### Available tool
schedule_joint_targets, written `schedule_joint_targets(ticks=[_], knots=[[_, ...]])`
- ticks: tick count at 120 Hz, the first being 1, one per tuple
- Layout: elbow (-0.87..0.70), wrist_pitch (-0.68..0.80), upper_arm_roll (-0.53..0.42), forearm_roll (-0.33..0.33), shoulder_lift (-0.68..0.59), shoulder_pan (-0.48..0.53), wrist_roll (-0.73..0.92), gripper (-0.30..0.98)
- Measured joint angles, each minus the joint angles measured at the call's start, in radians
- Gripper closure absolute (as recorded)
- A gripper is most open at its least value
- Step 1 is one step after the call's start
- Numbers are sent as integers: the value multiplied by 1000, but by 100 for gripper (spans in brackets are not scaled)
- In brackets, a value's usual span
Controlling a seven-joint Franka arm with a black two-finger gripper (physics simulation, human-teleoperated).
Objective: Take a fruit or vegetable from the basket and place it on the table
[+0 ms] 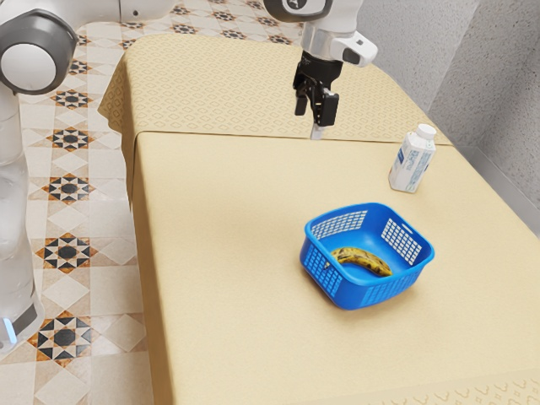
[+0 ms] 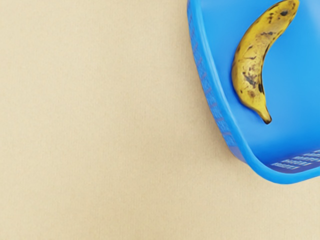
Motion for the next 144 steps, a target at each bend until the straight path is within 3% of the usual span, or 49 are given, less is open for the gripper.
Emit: schedule_joint_targets(ticks=[32,51,58,67,73,78,92,112,144], knots=[[4,-1,-4,-1,3,2,-10,0],[96,21,-207,66,47,146,-15,0],[100,42,-260,84,73,89,-17,0],[102,71,-290,119,98,-114,-18,0],[102,86,-294,135,111,-223,-19,0],[107,97,-293,145,128,-248,-19,1],[144,123,-276,175,163,-190,-20,0],[196,145,-199,187,202,-182,-21,0],[312,148,-176,146,372,-80,-23,0]])
